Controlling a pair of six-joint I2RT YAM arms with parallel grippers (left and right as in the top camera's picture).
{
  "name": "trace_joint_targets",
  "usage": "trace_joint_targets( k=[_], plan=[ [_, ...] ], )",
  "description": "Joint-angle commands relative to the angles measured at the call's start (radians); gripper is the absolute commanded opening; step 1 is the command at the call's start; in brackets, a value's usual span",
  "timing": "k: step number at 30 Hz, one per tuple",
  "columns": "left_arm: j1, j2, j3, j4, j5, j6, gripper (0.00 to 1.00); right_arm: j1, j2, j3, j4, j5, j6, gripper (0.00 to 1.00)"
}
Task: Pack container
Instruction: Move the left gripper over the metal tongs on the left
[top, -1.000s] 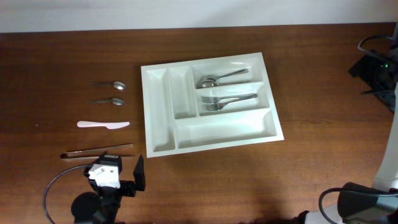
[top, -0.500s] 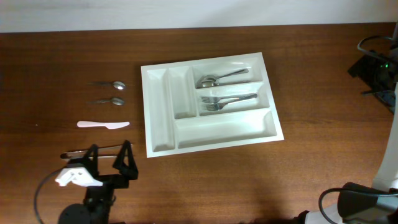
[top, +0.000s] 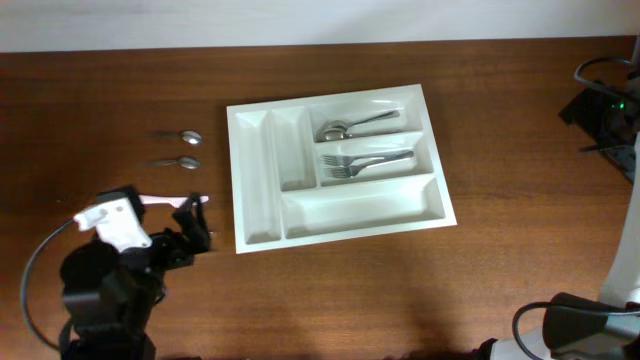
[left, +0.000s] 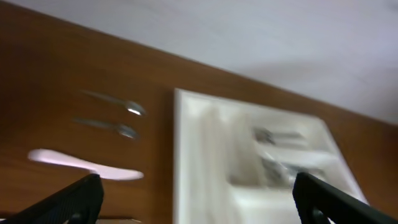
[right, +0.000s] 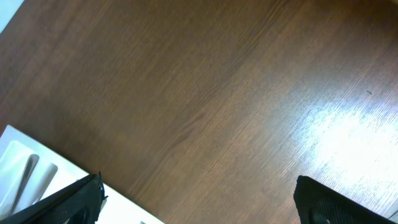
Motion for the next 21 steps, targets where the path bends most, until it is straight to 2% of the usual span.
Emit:
trace_joint_targets(
  k=[1, 2, 4, 5, 7, 9, 14, 16, 19, 21],
  plan=[
    [0.002, 0.006, 0.024, 0.058, 0.332, 0.008, 0.99, -0.002, 0.003, 0.004, 0.000, 0.000, -0.009, 0.99],
    [0.002, 0.007, 0.024, 0.081, 0.359, 0.008, 0.99, -0.002, 0.003, 0.004, 0.000, -0.001, -0.009, 0.99],
    [0.002, 0.013, 0.024, 0.074, 0.270, -0.005, 0.99, -0.002, 0.003, 0.004, 0.000, 0.000, -0.009, 0.99],
    [0.002, 0.019, 0.024, -0.002, 0.059, -0.141, 0.99, -0.002, 0.003, 0.004, 0.000, -0.001, -0.009, 0.99],
    [0.002, 0.035, 0.024, -0.121, -0.198, -0.332, 0.99, -0.002, 0.003, 0.004, 0.000, -0.001, -0.009, 0.99],
    [0.002, 0.063, 0.024, -0.208, -0.372, -0.424, 0.99, -0.002, 0.003, 0.004, 0.000, -0.001, -0.009, 0.99],
    [0.002, 0.148, 0.024, -0.259, -0.357, -0.425, 0.99, -0.002, 0.003, 0.004, 0.000, -0.001, -0.009, 0.99],
    [0.002, 0.177, 0.024, -0.268, -0.292, -0.425, 0.99, -0.002, 0.003, 0.004, 0.000, -0.001, -0.009, 0.99],
    [0.002, 0.214, 0.024, -0.330, -0.087, -0.423, 0.99, -0.002, 0.003, 0.004, 0.000, -0.001, -0.009, 0.99],
    [0.002, 0.234, 0.024, -0.369, -0.074, -0.423, 0.99, -0.002, 0.003, 0.004, 0.000, -0.001, -0.009, 0.99]
  ],
)
